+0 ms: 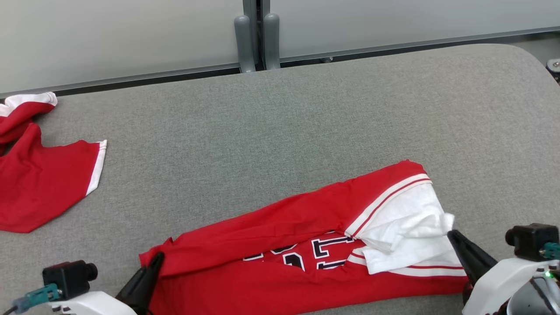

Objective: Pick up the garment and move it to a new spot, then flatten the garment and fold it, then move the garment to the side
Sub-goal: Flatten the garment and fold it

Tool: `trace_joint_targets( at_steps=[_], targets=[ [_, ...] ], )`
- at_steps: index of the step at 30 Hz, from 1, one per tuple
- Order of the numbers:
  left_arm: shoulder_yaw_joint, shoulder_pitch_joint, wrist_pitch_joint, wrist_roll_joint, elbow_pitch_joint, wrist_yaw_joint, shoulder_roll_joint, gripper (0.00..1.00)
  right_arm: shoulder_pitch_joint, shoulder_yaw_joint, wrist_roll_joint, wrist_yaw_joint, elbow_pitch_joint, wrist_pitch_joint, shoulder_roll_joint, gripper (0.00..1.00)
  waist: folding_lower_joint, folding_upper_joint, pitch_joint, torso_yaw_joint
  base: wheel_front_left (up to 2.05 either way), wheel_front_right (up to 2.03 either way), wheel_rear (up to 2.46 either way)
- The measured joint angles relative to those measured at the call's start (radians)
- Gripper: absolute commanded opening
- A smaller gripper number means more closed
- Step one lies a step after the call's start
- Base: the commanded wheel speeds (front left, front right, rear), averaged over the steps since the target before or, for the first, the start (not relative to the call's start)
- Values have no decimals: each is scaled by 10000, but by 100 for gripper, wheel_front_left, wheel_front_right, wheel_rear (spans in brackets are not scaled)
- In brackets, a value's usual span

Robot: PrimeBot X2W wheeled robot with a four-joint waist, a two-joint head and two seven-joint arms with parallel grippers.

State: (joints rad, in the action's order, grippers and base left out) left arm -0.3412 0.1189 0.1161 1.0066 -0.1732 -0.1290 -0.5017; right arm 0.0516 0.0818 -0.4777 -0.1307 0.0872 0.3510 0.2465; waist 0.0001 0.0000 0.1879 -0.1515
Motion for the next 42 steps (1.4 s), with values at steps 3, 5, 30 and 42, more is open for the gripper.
trace_joint_targets(
  at_steps=[3,5,30,42],
  targets=[
    [-247,10,-236,-345,470,165,31,100,-5,282,219,0,-395,8,161,100,-1,0,-33,43,0,0,0],
    [-408,66,-466,-865,920,82,-79,100,-2,437,391,0,-596,113,372,100,-1,0,-67,62,0,0,0],
    [2863,330,-3793,-6259,1699,280,3382,100,-2302,838,654,4,-3526,2027,765,100,-1,0,140,1363,0,0,0],
    [3967,381,-3795,-7248,2040,1649,4437,100,-2852,1415,-1231,-12,-4451,1708,1708,0,-1,0,-265,1753,0,0,0]
  ],
)
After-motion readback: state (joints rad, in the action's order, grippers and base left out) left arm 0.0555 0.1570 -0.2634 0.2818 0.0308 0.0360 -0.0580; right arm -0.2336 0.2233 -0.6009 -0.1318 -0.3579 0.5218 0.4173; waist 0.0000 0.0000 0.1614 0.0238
